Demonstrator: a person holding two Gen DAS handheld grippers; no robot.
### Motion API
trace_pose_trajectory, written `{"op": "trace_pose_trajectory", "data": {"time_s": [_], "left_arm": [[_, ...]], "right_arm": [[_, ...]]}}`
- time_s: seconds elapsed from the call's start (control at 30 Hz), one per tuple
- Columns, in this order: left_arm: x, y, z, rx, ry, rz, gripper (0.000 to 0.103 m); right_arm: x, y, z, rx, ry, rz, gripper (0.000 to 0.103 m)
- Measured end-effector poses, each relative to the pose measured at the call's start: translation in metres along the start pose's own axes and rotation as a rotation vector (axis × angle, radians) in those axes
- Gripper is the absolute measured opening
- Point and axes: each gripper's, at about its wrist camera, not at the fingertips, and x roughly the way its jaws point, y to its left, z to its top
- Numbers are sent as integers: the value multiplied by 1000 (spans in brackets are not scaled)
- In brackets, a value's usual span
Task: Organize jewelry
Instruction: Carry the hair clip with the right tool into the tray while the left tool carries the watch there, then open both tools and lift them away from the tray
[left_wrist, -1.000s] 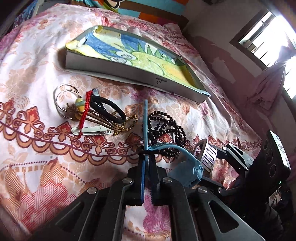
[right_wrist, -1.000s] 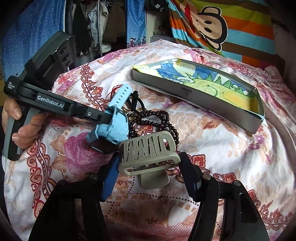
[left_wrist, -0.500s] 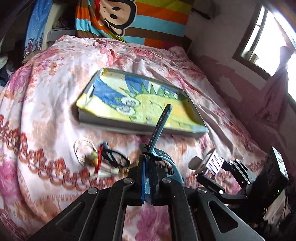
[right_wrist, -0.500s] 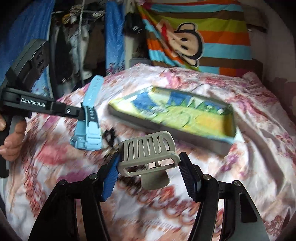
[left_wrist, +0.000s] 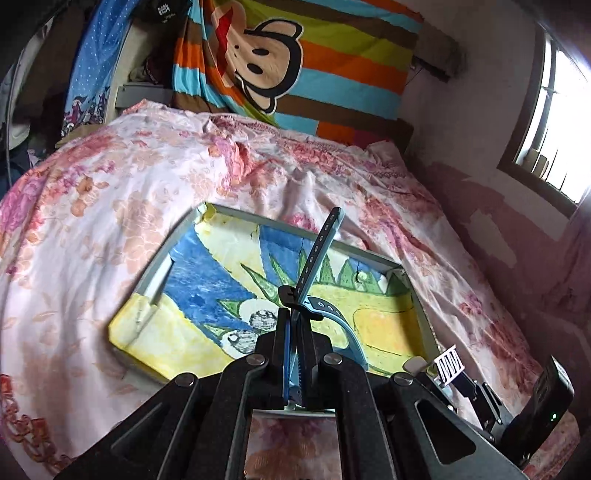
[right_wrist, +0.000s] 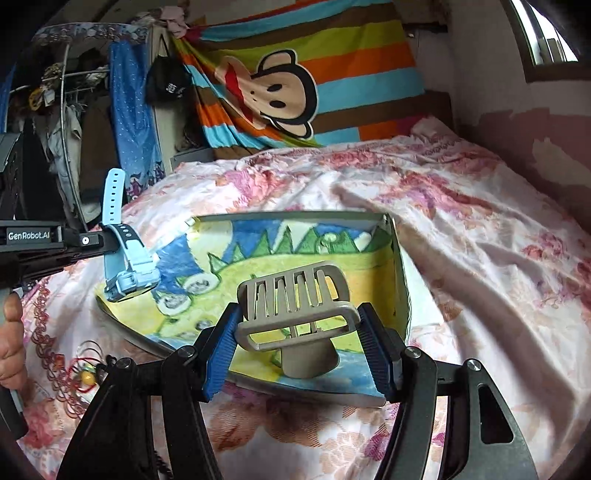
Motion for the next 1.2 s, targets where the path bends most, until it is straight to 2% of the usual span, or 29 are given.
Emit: {"op": "trace_pose_trajectory", "data": {"time_s": [0.27,0.53,0.6,0.67,0.73,0.8,0.87,0.93,1.0,1.13,1.2], "left_arm": [[38,4,-26,-32,79,27,4],[41,15,-25,-69,102,48,4],[41,15,-24,-51,114,54,7],[39,15,-25,-37,126,65,20],[35,15,-25,-30,137,57,28],[29,14,-26,-27,142,53,44],[20,15,-27,-39,135,46,71],[3,17,-27,-62,97,26,83],[-13,17,-25,-59,75,17,87],[-46,12,-22,-9,41,18,93],[-67,11,-24,23,-1,19,97]], "right_arm": [[14,-8,-9,26,11,38,58],[20,-8,-14,28,28,29,59],[19,-9,-14,27,29,27,63],[19,-9,-14,27,29,24,66],[17,-9,-13,27,30,13,68],[13,-9,-14,26,29,-1,73],[9,-9,-13,29,29,-17,77],[2,-9,-12,38,27,-30,83],[-7,-9,-12,51,23,-40,91],[-31,-5,-10,75,8,-38,94],[-49,1,-8,70,-13,-40,100]]}}
